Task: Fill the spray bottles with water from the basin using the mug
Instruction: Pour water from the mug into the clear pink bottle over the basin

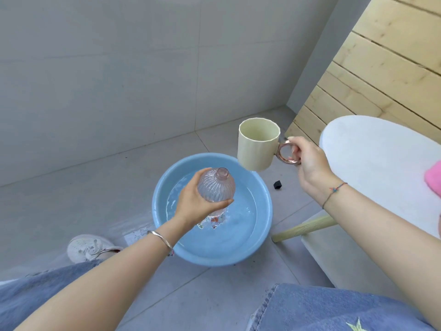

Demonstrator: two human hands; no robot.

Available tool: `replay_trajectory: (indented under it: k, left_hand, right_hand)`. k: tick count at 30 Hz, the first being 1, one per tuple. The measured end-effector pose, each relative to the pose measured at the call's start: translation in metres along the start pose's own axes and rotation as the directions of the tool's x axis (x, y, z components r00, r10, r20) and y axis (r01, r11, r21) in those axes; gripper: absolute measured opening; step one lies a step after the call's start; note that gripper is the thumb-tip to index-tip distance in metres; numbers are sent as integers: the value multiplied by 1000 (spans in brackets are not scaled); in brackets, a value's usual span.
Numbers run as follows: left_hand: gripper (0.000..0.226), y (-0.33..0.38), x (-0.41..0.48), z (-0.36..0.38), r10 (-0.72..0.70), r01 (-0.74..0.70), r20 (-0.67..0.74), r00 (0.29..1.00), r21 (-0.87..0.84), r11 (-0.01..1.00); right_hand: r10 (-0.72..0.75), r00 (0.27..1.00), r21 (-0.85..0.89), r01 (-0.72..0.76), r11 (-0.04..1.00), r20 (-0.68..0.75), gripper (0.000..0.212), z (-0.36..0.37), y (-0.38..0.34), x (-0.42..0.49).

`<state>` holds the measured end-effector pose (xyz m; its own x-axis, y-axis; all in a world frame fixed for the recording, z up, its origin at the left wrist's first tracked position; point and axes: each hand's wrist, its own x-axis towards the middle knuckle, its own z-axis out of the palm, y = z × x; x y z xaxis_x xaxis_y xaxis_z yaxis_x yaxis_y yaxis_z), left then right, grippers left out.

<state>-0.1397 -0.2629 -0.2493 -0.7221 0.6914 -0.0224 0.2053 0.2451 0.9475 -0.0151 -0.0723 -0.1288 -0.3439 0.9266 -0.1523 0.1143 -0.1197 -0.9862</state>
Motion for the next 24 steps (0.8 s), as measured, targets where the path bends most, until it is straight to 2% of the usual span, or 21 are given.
replay_trajectory:
  k: [4, 8, 14, 19, 24]
  left_hand:
    - [80, 38, 5, -5, 78, -79, 32, 996, 13, 997]
    - [80, 79, 7, 2, 162, -163, 69, 984, 12, 987]
    - [85, 130, 0, 32, 265, -268, 132, 955, 5, 963]
    - [83, 156, -11, 66, 287, -285, 182, 940, -39, 958]
    - [88, 173, -24, 98, 303, -296, 238, 923, -67, 953]
  right_hand:
    - [-38, 999, 211, 37, 977, -2, 40, -20, -28, -10]
    - [-39, 996, 309, 63, 949, -83, 33, -65, -47, -20]
    - [-21, 969, 298, 96, 950, -245, 30, -132, -47, -31]
    - [-10, 938, 196, 83, 977, -347, 33, -165, -33, -28]
    - [44, 914, 170, 27, 985, -403, 35, -178, -20, -28]
